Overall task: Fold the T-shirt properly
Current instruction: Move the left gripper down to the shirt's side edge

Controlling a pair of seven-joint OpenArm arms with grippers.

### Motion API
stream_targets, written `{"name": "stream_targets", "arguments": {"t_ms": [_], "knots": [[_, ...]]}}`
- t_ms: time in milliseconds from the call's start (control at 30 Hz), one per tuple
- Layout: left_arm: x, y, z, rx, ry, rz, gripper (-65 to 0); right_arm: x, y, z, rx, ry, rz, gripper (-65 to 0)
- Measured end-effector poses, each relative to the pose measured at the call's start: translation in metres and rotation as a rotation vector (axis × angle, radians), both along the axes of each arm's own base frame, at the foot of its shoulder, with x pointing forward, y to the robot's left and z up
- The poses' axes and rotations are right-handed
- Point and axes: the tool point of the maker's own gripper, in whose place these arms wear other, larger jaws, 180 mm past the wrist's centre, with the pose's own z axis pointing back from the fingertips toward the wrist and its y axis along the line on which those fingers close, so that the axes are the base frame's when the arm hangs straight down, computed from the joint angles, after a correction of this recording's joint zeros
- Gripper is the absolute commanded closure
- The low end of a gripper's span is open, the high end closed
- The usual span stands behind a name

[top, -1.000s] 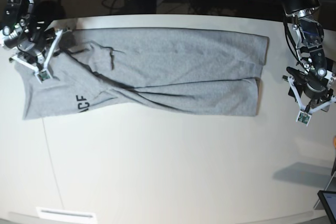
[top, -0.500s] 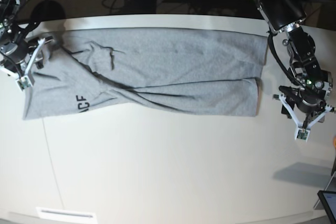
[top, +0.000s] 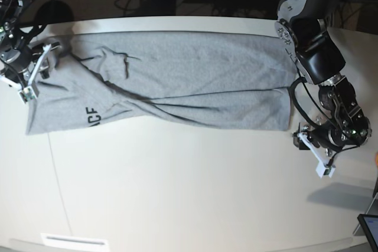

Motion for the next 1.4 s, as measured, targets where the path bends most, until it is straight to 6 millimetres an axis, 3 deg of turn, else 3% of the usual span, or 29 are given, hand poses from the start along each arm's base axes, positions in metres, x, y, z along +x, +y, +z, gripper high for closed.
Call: {"name": "stream_targets", "arguments": {"t_ms": [267, 533, 767, 1400], "knots": [[-0.007, -0.002, -0.015, -0.035, 0.049, 0.003, -33.4, 0.000, 0.000, 0.000, 0.000, 0.001, 0.000, -21.8], [-0.009, 0.005, -0.013, -0.021, 0.052, 0.006, -33.9, 0.000, 0.000, 0.000, 0.001, 0.001, 0.000, -21.8], [-0.001, -0.025, -0.027, -0.241, 0.038, -0.031, -33.4, -0.002, 0.000, -0.002, 0.000, 0.008, 0.000, -21.8], [0.004, -0.031, -0.033, -0.292, 0.036, -0.026, -33.3, -0.002, 0.001, -0.002, 0.002, 0.009, -0.001, -21.6]]}}
